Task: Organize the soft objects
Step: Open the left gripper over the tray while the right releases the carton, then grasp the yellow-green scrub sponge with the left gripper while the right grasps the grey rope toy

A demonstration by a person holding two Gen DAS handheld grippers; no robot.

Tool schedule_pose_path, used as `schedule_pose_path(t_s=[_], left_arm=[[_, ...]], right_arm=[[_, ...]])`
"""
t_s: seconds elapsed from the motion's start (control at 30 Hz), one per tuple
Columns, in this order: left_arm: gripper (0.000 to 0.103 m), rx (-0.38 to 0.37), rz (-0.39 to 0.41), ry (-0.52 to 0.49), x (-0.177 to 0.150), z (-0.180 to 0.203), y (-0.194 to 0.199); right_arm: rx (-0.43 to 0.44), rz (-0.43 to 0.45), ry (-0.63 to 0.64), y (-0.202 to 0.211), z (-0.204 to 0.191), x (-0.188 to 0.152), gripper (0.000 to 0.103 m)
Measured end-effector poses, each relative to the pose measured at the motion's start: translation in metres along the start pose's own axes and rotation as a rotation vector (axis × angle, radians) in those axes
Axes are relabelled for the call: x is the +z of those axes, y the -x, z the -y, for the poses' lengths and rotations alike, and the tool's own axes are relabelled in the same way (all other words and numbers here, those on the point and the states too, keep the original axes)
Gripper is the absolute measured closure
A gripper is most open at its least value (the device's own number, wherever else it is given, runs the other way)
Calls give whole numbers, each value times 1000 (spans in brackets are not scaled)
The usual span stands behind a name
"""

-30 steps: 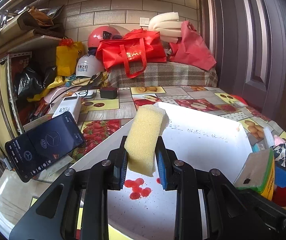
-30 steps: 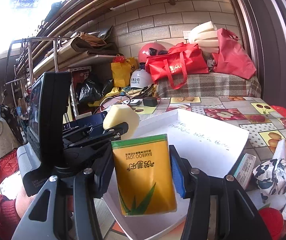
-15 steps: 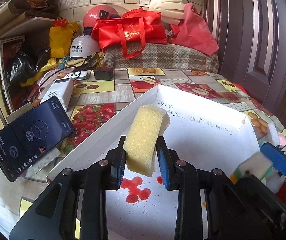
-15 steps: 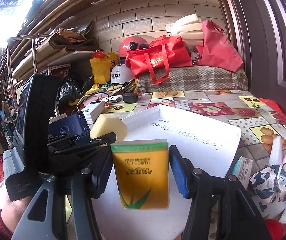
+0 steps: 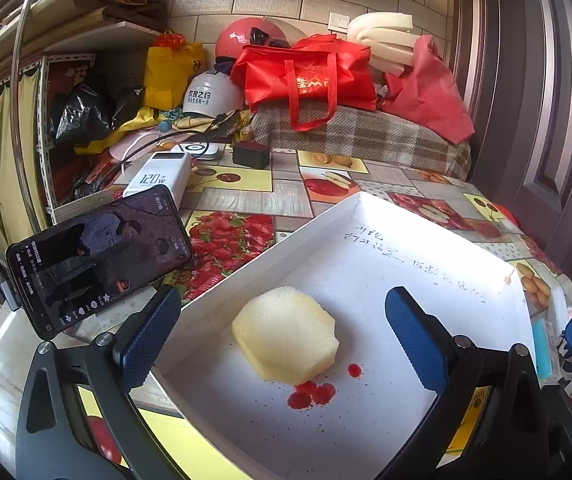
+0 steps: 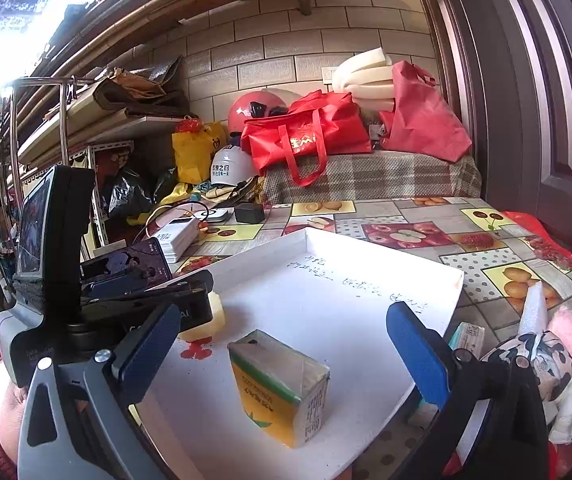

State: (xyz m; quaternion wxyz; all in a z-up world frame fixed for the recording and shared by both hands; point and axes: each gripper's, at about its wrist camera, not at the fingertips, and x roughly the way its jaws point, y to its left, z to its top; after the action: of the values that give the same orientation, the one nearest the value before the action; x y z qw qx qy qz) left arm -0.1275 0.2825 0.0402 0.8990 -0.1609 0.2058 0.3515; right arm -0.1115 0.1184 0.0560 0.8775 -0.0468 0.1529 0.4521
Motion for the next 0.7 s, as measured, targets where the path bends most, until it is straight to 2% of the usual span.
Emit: schedule_pose_path(t_s=[0.5,0.7], left_arm=[[0,-9,112,58,-3,-13,23],[0,-13,155,41,-10,-9,40]], right_arm=[[55,3,66,14,-11,-6,0],[76,81,47,32,-7,-7,0]])
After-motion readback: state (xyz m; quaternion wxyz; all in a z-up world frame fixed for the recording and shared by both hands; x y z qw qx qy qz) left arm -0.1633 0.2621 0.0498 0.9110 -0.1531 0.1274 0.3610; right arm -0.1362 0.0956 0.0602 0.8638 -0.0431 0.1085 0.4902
